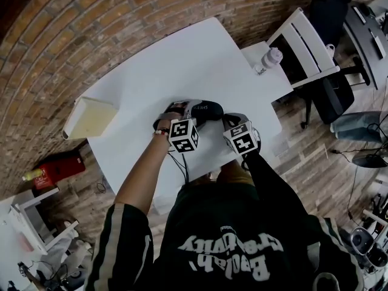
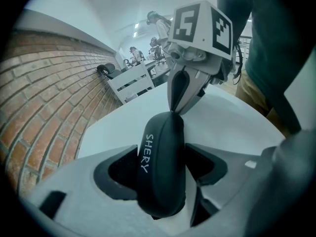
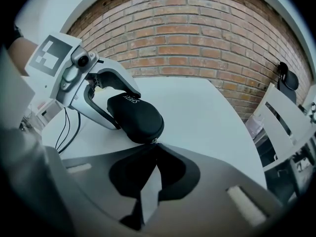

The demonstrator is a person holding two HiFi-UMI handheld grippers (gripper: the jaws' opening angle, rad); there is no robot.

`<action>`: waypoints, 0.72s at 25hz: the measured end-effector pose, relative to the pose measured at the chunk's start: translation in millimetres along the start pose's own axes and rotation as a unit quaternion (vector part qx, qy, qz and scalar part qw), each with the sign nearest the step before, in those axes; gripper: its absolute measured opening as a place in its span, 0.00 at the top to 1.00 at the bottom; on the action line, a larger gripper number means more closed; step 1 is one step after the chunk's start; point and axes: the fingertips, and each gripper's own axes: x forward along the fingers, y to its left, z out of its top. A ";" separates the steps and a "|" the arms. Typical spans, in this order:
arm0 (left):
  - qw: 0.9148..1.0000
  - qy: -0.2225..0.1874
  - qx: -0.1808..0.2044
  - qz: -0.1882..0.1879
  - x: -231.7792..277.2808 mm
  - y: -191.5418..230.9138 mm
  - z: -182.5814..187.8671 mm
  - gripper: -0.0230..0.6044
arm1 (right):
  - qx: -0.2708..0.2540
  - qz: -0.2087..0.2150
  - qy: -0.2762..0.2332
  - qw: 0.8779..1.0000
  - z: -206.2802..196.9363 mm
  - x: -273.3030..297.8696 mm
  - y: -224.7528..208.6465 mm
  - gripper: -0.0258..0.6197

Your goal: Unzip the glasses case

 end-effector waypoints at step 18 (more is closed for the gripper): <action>1.000 0.004 0.011 -0.004 1.9 3.2 -0.1 0.48 | -0.132 0.040 0.015 0.990 13.1 3.2 -13.0 0.94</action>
